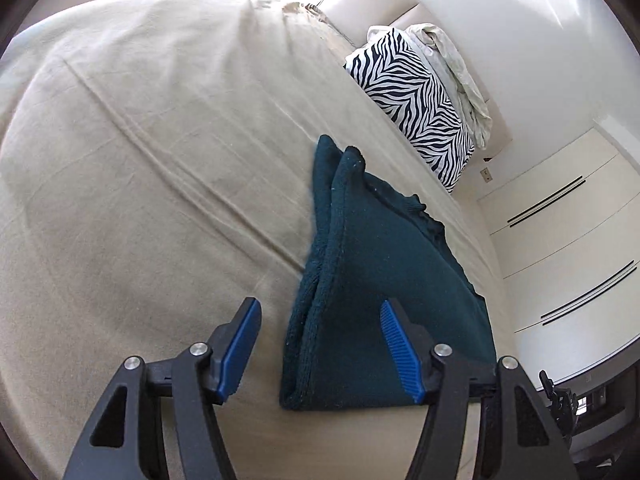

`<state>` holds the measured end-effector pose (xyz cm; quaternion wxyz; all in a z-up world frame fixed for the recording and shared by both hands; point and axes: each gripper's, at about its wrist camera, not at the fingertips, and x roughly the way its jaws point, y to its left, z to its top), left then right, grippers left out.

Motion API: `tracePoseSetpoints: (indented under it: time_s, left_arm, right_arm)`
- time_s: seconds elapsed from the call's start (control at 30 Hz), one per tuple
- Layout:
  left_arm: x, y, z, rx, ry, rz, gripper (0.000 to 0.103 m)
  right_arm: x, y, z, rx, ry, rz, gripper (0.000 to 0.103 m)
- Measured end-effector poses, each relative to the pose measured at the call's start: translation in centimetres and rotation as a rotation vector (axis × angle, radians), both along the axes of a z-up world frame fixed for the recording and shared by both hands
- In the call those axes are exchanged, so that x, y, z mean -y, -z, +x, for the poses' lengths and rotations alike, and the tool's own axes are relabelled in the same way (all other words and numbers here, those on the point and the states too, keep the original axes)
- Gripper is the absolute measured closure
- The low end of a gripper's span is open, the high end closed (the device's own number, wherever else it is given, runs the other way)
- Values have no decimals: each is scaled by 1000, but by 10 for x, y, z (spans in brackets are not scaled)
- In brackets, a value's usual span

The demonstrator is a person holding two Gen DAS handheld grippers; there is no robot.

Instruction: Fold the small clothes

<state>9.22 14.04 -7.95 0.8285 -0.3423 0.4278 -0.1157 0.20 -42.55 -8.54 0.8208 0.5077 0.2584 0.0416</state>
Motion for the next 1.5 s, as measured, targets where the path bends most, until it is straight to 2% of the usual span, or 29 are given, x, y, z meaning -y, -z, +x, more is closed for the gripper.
tracePoseSetpoints:
  time_s: [0.13, 0.3, 0.47, 0.7, 0.8, 0.9, 1.0, 1.07, 1.1, 1.13, 1.2, 1.3, 1.5]
  left_arm:
    - [7, 6, 9, -21, 32, -22, 39]
    - [20, 14, 32, -64, 109, -56, 39]
    - [24, 21, 53, -105, 144, -97, 39]
    - [24, 33, 65, -136, 172, -221, 39]
    - [23, 39, 68, -161, 183, -318, 40]
    - [19, 43, 67, -169, 181, -365, 46]
    - [15, 46, 66, -177, 179, -378, 58]
    - [11, 49, 64, -188, 168, -378, 76]
    - [10, 51, 64, -193, 165, -376, 81]
    - [8, 54, 62, -197, 159, -373, 90]
    - [6, 57, 60, -195, 152, -390, 90]
    - [5, 55, 58, -190, 147, -396, 91]
    - [6, 54, 57, -183, 132, -407, 92]
  right_arm:
    - [-31, -5, 16, 14, -85, -21, 48]
    - [-71, -10, 54, 15, -206, -23, 45]
    - [-117, -22, 96, 12, -338, -49, 45]
    - [-182, -23, 164, -9, -513, -50, 45]
    - [-207, -16, 191, -49, -564, -53, 45]
    - [-225, -4, 214, -98, -603, -31, 45]
    - [-241, 4, 234, -129, -638, -31, 45]
    - [-252, 10, 247, -155, -661, -39, 45]
    - [-259, 15, 255, -175, -677, -38, 45]
    - [-264, 22, 262, -206, -693, -36, 45]
    - [-271, 45, 274, -308, -703, -61, 45]
    - [-270, 54, 278, -287, -684, -44, 45]
    - [-273, 54, 273, -245, -680, -97, 45]
